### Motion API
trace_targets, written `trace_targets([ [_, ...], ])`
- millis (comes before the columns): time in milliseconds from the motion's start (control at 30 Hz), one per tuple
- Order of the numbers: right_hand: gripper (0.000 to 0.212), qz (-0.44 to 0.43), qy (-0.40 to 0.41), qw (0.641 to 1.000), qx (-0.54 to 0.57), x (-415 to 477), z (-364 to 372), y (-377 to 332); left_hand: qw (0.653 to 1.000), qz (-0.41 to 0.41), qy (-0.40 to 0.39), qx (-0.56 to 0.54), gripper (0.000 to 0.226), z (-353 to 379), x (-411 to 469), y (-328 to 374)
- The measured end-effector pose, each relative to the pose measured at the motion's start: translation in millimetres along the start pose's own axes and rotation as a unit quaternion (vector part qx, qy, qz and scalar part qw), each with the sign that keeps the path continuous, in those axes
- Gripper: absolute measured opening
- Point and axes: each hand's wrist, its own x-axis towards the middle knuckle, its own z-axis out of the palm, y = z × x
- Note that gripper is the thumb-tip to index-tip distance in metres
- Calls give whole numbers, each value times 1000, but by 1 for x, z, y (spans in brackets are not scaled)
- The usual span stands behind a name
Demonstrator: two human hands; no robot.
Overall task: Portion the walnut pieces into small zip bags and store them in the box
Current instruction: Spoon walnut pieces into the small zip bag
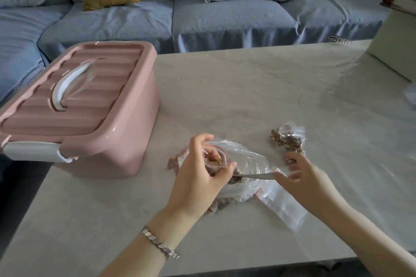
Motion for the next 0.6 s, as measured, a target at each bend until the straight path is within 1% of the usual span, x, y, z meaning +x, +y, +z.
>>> trace_targets([
  [33, 43, -52, 33, 997, -39, -5, -3, -6, 1000, -6, -10, -6, 52, 3, 0, 2],
  [67, 42, -113, 53, 992, -32, -11, -7, -14, 999, -16, -24, -15, 52, 5, 1, 4],
  [100, 38, -176, 56, 983, -1, -17, -11, -22, 998, -30, -42, -29, 53, 8, 1, 7],
  [133, 34, -231, 47, 971, 29, -23, -14, -32, 996, -44, -59, -45, 54, 12, 1, 9],
  [167, 30, -267, 29, 962, 47, -28, -15, -40, 994, -50, -71, -59, 56, 15, 1, 10],
  [200, 25, -284, 7, 957, 55, -33, -15, -48, 993, -50, -78, -67, 57, 18, 1, 12],
  [267, 20, -280, -29, 957, 77, -36, -13, -56, 992, -43, -86, -79, 59, 23, 0, 14],
  [300, 22, -274, -37, 957, 87, -36, -12, -58, 992, -41, -88, -85, 60, 25, -1, 14],
  [400, 32, -275, -22, 958, 79, -32, -9, -59, 991, -38, -89, -91, 62, 30, -2, 16],
  [500, 33, -283, -5, 957, 66, -30, -9, -56, 993, -30, -84, -82, 66, 32, -1, 17],
  [533, 28, -282, 12, 957, 64, -27, -12, -55, 994, -25, -84, -64, 71, 32, -1, 17],
  [600, 12, -261, 64, 960, 76, -17, -20, -50, 997, -10, -79, -16, 77, 28, -1, 16],
])
